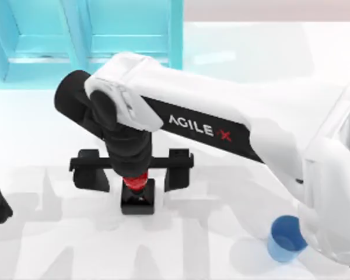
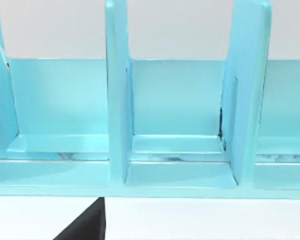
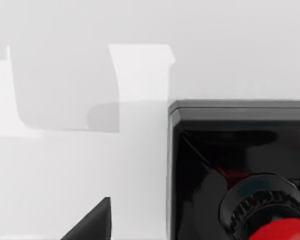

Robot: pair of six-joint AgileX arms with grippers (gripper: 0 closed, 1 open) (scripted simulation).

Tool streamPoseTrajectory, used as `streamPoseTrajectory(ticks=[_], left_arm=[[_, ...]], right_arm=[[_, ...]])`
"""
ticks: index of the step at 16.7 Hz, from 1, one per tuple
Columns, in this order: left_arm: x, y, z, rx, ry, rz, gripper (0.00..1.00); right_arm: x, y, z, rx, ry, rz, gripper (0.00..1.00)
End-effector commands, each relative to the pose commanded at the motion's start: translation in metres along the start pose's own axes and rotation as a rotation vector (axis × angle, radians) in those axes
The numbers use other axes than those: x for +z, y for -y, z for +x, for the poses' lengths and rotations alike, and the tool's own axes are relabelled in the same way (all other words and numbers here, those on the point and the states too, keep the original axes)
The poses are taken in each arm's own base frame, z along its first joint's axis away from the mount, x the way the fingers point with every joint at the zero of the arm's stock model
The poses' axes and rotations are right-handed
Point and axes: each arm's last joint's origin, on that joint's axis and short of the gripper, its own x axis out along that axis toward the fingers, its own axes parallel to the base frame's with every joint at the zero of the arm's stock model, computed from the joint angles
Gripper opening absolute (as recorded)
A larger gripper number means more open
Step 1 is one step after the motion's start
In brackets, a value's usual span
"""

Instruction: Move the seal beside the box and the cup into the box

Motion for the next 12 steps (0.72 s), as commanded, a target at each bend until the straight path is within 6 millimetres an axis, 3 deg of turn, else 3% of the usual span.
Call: streamPoseTrajectory(ticks=[11,12], left_arm=[[0.0000,0.0000,0.0000,0.000,0.000,0.000,1.00],[0.0000,0.0000,0.0000,0.000,0.000,0.000,1.00]], right_arm=[[0.0000,0.0000,0.0000,0.000,0.000,0.000,0.02],[0.0000,0.0000,0.0000,0.000,0.000,0.000,0.00]])
